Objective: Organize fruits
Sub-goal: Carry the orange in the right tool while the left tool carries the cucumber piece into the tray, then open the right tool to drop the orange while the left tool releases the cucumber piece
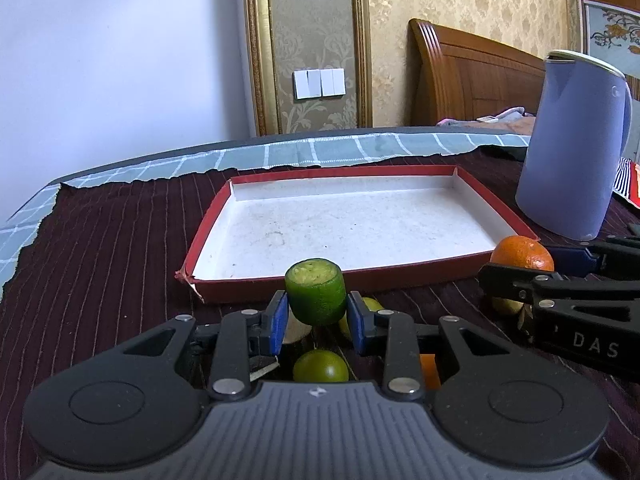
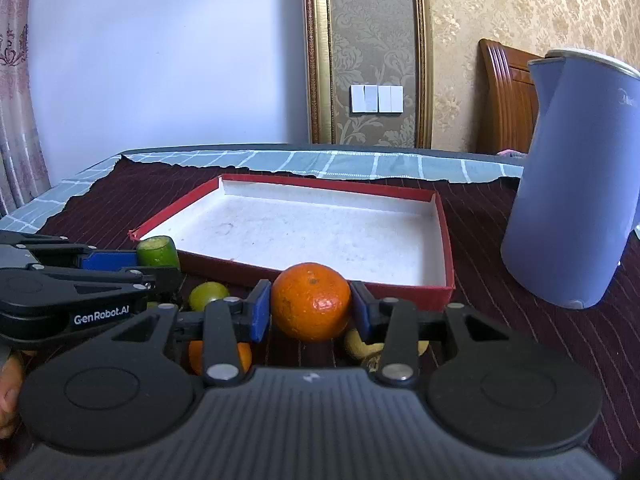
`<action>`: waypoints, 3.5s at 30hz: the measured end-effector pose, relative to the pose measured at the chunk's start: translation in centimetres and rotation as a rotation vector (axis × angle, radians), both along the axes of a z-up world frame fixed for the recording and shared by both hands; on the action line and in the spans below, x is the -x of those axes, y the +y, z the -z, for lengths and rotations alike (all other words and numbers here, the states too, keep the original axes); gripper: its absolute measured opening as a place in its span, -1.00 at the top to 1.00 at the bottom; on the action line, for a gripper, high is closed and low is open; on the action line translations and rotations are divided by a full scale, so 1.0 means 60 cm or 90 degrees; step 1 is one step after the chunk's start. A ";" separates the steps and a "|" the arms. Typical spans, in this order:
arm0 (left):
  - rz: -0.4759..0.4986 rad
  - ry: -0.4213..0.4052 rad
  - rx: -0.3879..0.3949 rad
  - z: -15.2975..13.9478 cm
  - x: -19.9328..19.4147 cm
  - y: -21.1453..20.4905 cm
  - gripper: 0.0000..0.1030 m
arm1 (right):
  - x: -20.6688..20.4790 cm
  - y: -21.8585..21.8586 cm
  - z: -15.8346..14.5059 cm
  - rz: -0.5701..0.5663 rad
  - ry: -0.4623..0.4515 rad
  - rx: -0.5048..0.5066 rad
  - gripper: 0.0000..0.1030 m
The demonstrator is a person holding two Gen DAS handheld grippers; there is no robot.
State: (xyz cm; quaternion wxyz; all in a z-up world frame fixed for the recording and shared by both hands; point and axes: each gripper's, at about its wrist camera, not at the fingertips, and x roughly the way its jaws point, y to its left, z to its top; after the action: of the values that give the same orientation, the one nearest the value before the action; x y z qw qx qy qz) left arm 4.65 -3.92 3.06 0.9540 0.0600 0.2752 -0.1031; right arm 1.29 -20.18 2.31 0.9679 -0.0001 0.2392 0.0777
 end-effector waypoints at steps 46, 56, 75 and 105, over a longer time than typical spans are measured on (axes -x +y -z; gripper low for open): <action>-0.021 0.015 -0.064 -0.006 -0.136 -0.047 0.40 | -0.107 -0.015 -0.014 0.013 0.013 0.025 0.22; -0.039 0.033 -0.079 0.009 -0.185 -0.056 0.40 | -0.161 -0.025 -0.005 0.027 0.039 0.007 0.22; -0.067 0.057 -0.112 0.024 -0.266 -0.076 0.40 | -0.257 -0.022 0.013 0.071 0.084 0.021 0.21; -0.154 -0.017 0.028 -0.006 -0.005 0.084 -0.38 | -0.012 -0.061 -0.003 0.098 -0.046 -0.073 -1.00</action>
State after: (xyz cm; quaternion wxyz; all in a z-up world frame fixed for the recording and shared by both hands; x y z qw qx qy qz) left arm 4.97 1.14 3.39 0.9641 0.0064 0.2655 0.0073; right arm 2.00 -23.83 2.48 0.9773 0.0707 0.1989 0.0164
